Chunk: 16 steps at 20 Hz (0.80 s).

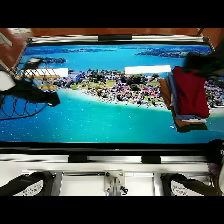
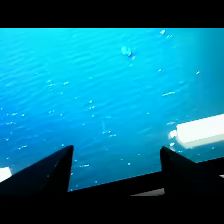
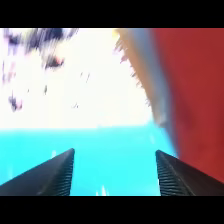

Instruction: Fold the shirts.

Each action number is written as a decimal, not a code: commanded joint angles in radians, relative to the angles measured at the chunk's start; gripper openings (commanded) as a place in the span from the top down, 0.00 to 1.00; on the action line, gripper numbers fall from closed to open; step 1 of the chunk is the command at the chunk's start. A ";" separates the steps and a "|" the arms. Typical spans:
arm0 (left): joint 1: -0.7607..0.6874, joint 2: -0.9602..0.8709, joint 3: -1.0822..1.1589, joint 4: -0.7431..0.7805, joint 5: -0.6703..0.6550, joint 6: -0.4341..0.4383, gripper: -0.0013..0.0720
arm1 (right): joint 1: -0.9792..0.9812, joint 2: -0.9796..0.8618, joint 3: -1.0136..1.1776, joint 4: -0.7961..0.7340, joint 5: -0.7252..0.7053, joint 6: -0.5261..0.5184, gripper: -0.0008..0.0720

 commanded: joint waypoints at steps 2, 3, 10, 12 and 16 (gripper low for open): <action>-0.124 -0.148 0.069 0.181 -0.126 -0.085 0.12 | 0.236 -0.138 -0.032 0.001 -0.074 0.005 0.12; -0.127 -0.150 0.069 0.182 -0.130 -0.085 0.12 | 0.250 -0.163 -0.032 0.001 -0.077 0.015 0.12; -0.127 -0.150 0.069 0.182 -0.129 -0.085 0.12 | 0.261 -0.201 -0.032 0.002 -0.076 0.019 0.12; -0.127 -0.150 0.069 0.181 -0.129 -0.085 0.12 | 0.261 -0.201 -0.032 0.002 -0.076 0.019 0.12; -0.127 -0.150 0.069 0.174 -0.132 -0.085 0.12 | 0.261 -0.201 -0.032 0.002 -0.076 0.018 0.12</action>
